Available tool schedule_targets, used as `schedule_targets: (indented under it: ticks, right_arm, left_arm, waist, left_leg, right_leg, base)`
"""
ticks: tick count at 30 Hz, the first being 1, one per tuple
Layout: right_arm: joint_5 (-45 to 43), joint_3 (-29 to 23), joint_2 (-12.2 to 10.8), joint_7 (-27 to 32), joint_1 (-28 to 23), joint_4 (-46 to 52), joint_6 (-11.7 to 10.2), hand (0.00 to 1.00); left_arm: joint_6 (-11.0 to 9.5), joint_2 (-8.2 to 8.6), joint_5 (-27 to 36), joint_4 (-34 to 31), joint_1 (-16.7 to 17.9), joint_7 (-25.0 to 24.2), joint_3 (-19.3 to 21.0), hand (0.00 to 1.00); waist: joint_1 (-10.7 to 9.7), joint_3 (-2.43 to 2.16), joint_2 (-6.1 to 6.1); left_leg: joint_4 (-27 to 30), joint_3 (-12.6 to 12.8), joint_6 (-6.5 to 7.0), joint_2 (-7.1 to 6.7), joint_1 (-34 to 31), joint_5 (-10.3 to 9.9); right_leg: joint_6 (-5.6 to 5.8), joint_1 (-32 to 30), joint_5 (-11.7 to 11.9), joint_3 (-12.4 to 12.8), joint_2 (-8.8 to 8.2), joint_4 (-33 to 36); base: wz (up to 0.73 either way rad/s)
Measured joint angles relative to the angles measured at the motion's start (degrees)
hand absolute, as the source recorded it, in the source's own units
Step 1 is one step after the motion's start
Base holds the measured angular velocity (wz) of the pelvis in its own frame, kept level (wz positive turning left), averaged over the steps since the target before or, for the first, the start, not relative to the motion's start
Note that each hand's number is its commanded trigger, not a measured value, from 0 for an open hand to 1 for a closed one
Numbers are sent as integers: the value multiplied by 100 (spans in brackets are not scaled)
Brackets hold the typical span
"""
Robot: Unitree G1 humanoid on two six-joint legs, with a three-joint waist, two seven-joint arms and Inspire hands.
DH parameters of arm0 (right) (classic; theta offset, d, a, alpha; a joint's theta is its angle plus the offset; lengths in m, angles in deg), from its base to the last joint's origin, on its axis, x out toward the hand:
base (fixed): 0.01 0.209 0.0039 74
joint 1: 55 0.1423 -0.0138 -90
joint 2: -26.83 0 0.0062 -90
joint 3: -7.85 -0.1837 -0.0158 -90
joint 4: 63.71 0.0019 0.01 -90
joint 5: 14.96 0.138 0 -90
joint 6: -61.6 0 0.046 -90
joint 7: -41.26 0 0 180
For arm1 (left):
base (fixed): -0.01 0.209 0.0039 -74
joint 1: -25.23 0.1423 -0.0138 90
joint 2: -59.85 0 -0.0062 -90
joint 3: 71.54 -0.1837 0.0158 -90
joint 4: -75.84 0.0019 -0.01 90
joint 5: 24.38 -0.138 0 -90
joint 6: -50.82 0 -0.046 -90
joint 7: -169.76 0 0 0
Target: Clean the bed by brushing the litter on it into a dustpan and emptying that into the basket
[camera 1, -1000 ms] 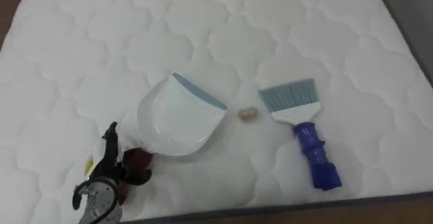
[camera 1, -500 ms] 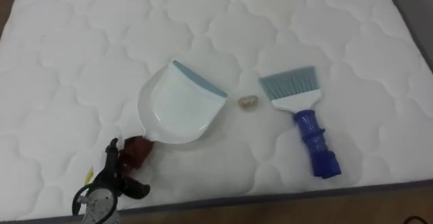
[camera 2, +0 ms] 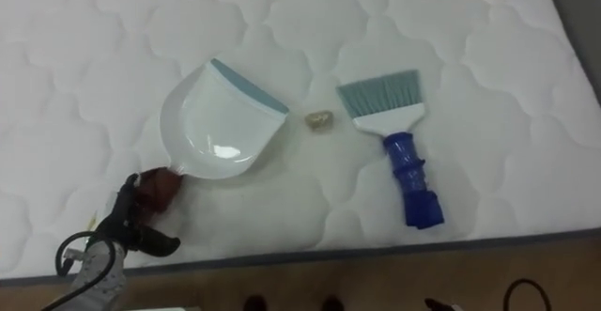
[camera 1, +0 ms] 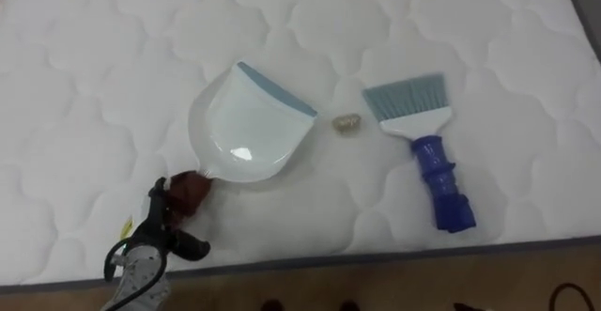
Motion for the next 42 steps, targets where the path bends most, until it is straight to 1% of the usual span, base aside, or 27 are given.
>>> schedule_targets:
  ticks: [4,6,9,11,12,17,18,19,22,24,25,26,27,28,29,32,33,34,37,39,41,42]
  right_arm:
    - [88,139,-3,120,-13,79,-2,0]
    - [85,192,-2,158,-26,149,-10,0]
    - [84,188,-1,164,-48,236,-94,0]
    - [94,190,-1,175,-42,238,-172,0]
    - [95,192,-1,183,-40,242,-203,0]
    - [103,240,-12,209,-49,282,-181,0]
    - [104,243,-12,214,-48,285,-182,0]
    - [105,243,-11,228,-46,312,-185,0]
    - [108,334,-11,285,-59,406,-176,0]
    - [109,367,-11,287,-60,428,-175,0]
    - [109,372,-12,286,-60,453,-176,0]
    - [107,379,-13,286,-60,461,-176,0]
    - [106,403,-11,289,-55,464,-175,0]
    - [105,417,-9,289,-59,460,-166,0]
    - [104,440,-7,291,-61,458,-157,0]
    - [93,468,-7,290,-71,459,-122,0]
    - [97,469,-7,292,-68,461,-122,0]
    - [111,484,-7,296,-63,466,-121,0]
    - [226,574,-7,322,-51,478,-121,0]
    - [254,574,-7,323,-51,477,-117,0]
    - [255,574,-7,324,-51,477,-105,0]
    - [254,575,-7,325,-50,478,-59,0]
  left_arm:
    - [-3,-1,120,114,-157,81,-16,0]
    - [-9,0,139,151,-187,151,-13,0]
    - [-25,-4,213,150,-276,243,-2,0]
    - [-83,-22,214,149,-346,274,-3,0]
    - [-148,-50,213,149,-395,315,-4,0]
    - [-207,-89,218,202,-668,417,-12,0]
    - [-210,-113,213,235,-730,419,-12,0]
    - [-220,-141,213,235,-764,453,-17,0]
    - [-230,-207,212,235,-806,530,-19,0]
    - [-230,-221,211,237,-806,541,-22,0]
    - [-230,-236,212,237,-811,552,-36,8]
    - [-229,-243,212,242,-811,558,-36,42]
    - [-227,-257,213,248,-815,572,-36,58]
    - [-223,-259,213,286,-841,572,-36,68]
    - [-219,-259,213,301,-848,572,-36,99]
    - [-154,-284,213,329,-891,626,-28,100]
    - [-150,-328,213,347,-917,697,-19,100]
    - [-152,-407,213,422,-985,746,-27,100]
    - [-117,-558,212,493,-1091,751,-120,100]
    - [-101,-578,214,501,-1109,748,-133,100]
    - [-30,-585,215,502,-1109,744,-263,100]
    - [5,-583,215,502,-1109,742,-338,100]
  waist:
    - [-16,27,-5]
    - [-22,31,-6]
    - [-77,45,-29]
    - [-107,46,-31]
    - [-137,48,-35]
    - [-156,63,-50]
    - [-162,72,-61]
    - [-175,72,-60]
    - [-195,81,-66]
    - [-216,92,-65]
    - [-250,97,-56]
    - [-261,97,-56]
    - [-292,98,-57]
    - [-301,100,-61]
    - [-307,100,-60]
    - [-312,100,-61]
    - [-307,101,-62]
    - [-300,101,-62]
    - [-302,102,-64]
    - [-305,105,-68]
    - [-311,119,-83]
    - [-311,125,-92]
  left_leg:
    - [196,28,3,3,-174,-39]
    - [308,41,1,14,-227,-70]
    - [412,47,7,27,-317,-102]
    - [498,47,8,36,-413,-127]
    - [533,47,8,44,-490,-138]
    - [731,112,26,69,-777,-169]
    - [745,139,28,78,-804,-170]
    - [764,152,28,87,-858,-170]
    - [828,175,22,110,-965,-177]
    - [833,190,18,110,-990,-180]
    - [835,183,17,111,-1018,-179]
    - [839,181,17,110,-1031,-179]
    - [846,172,16,103,-1057,-180]
    - [845,171,14,96,-1063,-181]
    - [845,171,12,96,-1063,-183]
    - [836,171,9,93,-1064,-186]
    - [835,172,9,92,-1063,-187]
    - [835,174,9,90,-1060,-187]
    - [834,178,11,88,-1047,-185]
    - [834,180,13,88,-1043,-184]
    - [835,191,14,80,-1048,-184]
    - [835,192,21,76,-1053,-188]
  right_leg:
    - [-9,-179,-62,10,-52,235]
    - [-16,-198,-84,16,-56,273]
    - [-9,-303,-172,23,-88,411]
    - [-10,-383,-186,16,-87,466]
    - [-11,-475,-186,14,-93,532]
    - [-19,-778,-184,24,-104,729]
    - [-20,-818,-185,62,-95,746]
    - [-25,-872,-181,63,-60,754]
    - [-42,-996,-169,99,-51,819]
    - [-43,-1038,-169,110,-52,838]
    - [-47,-1054,-169,85,-53,835]
    - [-50,-1062,-168,81,-53,835]
    - [-55,-1082,-165,76,-56,836]
    - [-57,-1090,-164,75,-62,836]
    - [-58,-1090,-164,76,-62,836]
    - [-58,-1096,-164,76,-66,835]
    - [-58,-1096,-165,75,-72,836]
    - [-58,-1094,-165,73,-76,840]
    - [-57,-1080,-165,66,-94,846]
    - [-49,-1075,-170,60,-112,849]
    - [-35,-1075,-178,65,-130,851]
    - [-26,-1076,-183,65,-135,849]
  base:
    - [2]
    - [0]
    - [6]
    - [3]
    - [0]
    - [-6]
    - [-12]
    - [-10]
    - [-6]
    - [-3]
    - [0]
    - [4]
    - [0]
    - [0]
    - [0]
    - [0]
    - [0]
    - [0]
    - [0]
    - [0]
    - [0]
    - [0]
